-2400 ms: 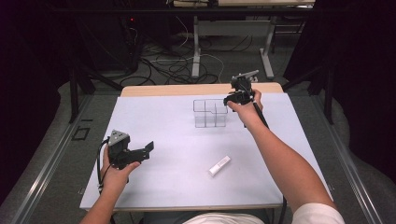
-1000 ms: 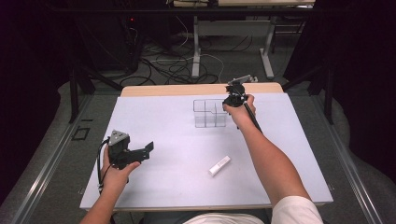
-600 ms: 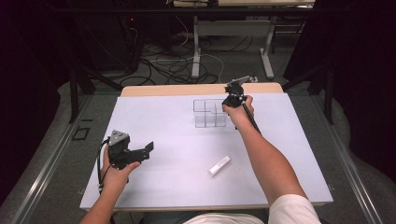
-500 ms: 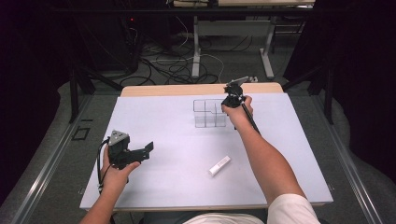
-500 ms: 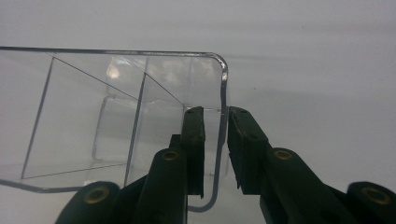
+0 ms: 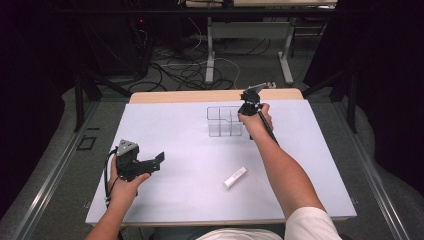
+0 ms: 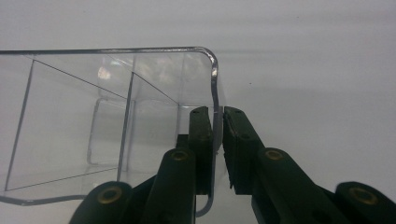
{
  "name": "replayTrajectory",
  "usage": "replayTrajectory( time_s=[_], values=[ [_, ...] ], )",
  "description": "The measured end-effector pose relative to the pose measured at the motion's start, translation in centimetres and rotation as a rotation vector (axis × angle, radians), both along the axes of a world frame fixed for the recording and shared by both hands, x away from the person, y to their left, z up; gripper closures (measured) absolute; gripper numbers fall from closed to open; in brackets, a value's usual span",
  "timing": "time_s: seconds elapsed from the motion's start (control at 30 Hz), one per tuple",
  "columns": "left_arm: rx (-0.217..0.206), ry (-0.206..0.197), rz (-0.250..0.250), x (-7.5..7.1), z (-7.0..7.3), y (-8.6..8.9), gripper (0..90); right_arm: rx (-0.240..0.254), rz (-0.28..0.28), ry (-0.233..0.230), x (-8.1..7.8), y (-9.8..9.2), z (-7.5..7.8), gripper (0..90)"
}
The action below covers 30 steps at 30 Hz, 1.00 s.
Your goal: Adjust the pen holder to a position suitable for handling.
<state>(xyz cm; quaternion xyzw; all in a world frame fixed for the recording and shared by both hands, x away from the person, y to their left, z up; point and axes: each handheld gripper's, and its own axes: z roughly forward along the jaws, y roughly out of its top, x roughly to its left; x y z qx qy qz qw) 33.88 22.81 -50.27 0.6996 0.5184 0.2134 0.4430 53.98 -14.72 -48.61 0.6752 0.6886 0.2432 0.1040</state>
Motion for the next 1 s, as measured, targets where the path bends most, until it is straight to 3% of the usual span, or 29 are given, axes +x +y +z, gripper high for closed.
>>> replayTrajectory(
  time_s=[0.2,0.27,0.6,0.83,1.0],
  values=[
    [0.0,-0.001,-0.001,0.0,0.0,0.0,0.3,0.017,-0.029,0.002,0.0,0.0,0.1,83.4],
    [0.0,-0.002,0.0,0.0,-0.1,0.0,0.3,0.007,-0.009,0.009,-0.1,-0.2,0.2,83.4],
    [0.0,-0.001,-0.002,0.0,-0.1,-0.1,0.3,0.029,-0.022,0.033,-0.7,-0.7,0.8,83.8],
    [0.002,0.0,0.0,0.0,-0.1,-0.1,0.3,0.055,0.0,0.053,-1.8,-1.2,0.9,84.1],
    [0.002,0.0,0.002,0.0,0.0,-0.2,0.3,0.044,0.045,0.069,-3.0,-1.1,0.9,84.0]
  ],
)
